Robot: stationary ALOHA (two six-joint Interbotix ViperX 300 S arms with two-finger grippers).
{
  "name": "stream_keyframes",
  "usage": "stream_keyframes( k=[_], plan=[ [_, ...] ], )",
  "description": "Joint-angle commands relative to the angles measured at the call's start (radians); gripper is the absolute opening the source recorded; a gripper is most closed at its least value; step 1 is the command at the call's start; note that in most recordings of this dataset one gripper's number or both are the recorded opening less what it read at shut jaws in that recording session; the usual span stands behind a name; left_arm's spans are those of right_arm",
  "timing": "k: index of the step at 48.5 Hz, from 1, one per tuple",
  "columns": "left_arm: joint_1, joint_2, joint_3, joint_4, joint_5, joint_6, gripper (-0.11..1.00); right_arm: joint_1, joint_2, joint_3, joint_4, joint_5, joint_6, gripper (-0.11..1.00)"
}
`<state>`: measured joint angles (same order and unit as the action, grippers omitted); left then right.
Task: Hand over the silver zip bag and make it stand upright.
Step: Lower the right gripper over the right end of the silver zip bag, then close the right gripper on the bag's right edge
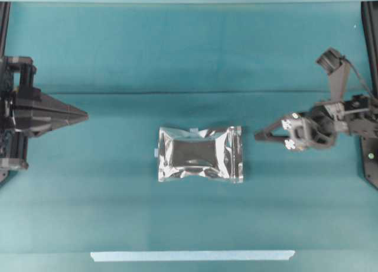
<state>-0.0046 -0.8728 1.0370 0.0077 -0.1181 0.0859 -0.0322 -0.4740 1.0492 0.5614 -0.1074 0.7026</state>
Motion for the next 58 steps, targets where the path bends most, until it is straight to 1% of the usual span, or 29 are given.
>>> stream_keyframes(
  k=[1, 3, 6, 9, 12, 14, 17, 19, 21, 23, 26, 36, 43, 49, 58],
  plan=[
    [0.005, -0.002, -0.031, 0.003, -0.006, -0.002, -0.01, 0.015, 0.018, 0.003, 0.003, -0.072, 0.018, 0.01],
    [0.003, -0.005, -0.029, 0.003, -0.005, -0.002, -0.01, 0.025, 0.025, 0.006, 0.008, -0.063, 0.034, 0.03],
    [0.005, -0.005, -0.029, 0.003, -0.003, -0.002, -0.01, 0.032, 0.032, 0.008, 0.028, -0.041, 0.072, 0.15],
    [0.005, -0.006, -0.029, 0.003, -0.003, -0.002, -0.01, 0.037, 0.044, 0.015, 0.058, -0.025, 0.127, 0.31],
    [0.006, -0.009, -0.029, 0.003, -0.003, 0.0, -0.01, 0.041, 0.057, 0.018, 0.067, -0.018, 0.166, 0.5],
    [0.006, -0.011, -0.028, 0.003, -0.003, 0.0, -0.01, 0.048, 0.066, 0.018, 0.066, -0.018, 0.175, 0.62],
    [0.006, -0.012, -0.028, 0.003, -0.002, 0.0, -0.01, 0.057, 0.086, 0.017, 0.066, -0.018, 0.173, 0.78],
    [0.006, -0.012, -0.028, 0.003, -0.002, -0.002, -0.01, 0.057, 0.101, 0.015, 0.067, -0.015, 0.176, 0.86],
    [0.006, -0.012, -0.029, 0.003, -0.003, -0.002, -0.01, 0.058, 0.12, 0.014, 0.071, -0.014, 0.178, 0.91],
    [0.006, -0.014, -0.031, 0.003, -0.003, -0.002, -0.01, 0.06, 0.147, 0.014, 0.071, -0.014, 0.179, 0.93],
    [0.006, -0.014, -0.029, 0.003, -0.003, -0.003, -0.01, 0.066, 0.178, 0.011, 0.069, -0.018, 0.181, 0.9],
    [0.006, -0.011, -0.028, 0.003, 0.0, -0.003, -0.01, 0.084, 0.247, 0.008, 0.071, -0.031, 0.184, 0.91],
    [0.008, -0.009, -0.028, 0.003, 0.0, -0.003, -0.01, 0.086, 0.295, 0.021, 0.086, -0.115, 0.193, 0.9],
    [0.008, -0.008, -0.026, 0.003, 0.0, -0.003, -0.01, 0.091, 0.337, 0.02, 0.087, -0.181, 0.21, 0.9],
    [0.008, -0.006, -0.025, 0.003, 0.0, -0.005, -0.01, 0.117, 0.411, 0.017, 0.087, -0.225, 0.235, 0.9]
  ],
)
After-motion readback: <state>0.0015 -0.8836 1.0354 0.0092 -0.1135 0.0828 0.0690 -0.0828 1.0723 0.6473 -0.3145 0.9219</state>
